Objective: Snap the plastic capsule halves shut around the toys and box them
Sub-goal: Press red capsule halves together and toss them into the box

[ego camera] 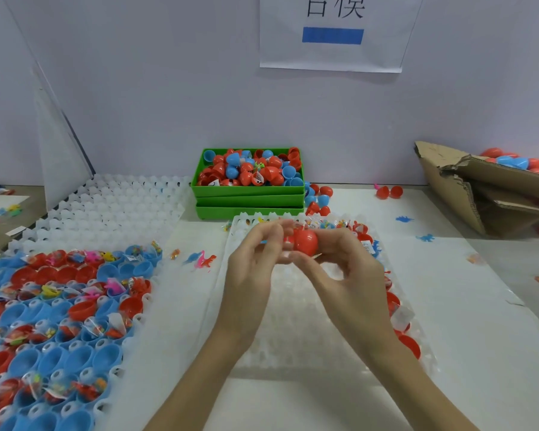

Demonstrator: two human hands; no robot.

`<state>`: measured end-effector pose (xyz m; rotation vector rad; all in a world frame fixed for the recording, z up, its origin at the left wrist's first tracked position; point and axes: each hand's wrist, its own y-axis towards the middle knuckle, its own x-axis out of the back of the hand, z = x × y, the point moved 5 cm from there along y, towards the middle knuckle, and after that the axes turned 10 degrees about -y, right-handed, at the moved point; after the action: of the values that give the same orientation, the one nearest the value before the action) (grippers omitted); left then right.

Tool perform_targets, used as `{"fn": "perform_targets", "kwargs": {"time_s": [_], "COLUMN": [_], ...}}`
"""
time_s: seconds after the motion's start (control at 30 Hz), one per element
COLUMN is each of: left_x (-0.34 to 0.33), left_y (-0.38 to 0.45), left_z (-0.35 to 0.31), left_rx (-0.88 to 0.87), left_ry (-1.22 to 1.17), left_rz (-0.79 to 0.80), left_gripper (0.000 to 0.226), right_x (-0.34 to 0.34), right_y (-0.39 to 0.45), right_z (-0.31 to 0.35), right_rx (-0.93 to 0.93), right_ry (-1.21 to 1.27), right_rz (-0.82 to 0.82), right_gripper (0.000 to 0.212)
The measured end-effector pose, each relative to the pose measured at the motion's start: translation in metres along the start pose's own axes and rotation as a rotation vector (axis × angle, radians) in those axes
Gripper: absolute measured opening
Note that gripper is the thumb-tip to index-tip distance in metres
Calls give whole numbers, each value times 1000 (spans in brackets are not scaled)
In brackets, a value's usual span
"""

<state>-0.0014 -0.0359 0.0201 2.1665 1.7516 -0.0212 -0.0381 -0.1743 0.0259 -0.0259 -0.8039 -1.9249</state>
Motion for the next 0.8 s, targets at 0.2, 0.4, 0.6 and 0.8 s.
{"fn": "perform_targets", "kwargs": {"time_s": [0.2,0.4,0.6,0.8], "left_x": [5,5,0,8], "left_y": [4,5,5,7], "left_z": [11,18,20,8], "left_rx": [194,323,367,204], "left_ry": [-243,-465,-551,-403], "left_rz": [19,9,-7,-8], "left_gripper": [28,34,40,36], "right_x": [4,3,3,-7], "right_y": [-2,-3,-2,-5], "right_z": [5,6,6,6], "right_rx": [312,326,349,292], "right_ry": [-441,-477,-428,-314], "right_rz": [-104,-63,-137,46], "right_gripper": [34,35,37,52]}}
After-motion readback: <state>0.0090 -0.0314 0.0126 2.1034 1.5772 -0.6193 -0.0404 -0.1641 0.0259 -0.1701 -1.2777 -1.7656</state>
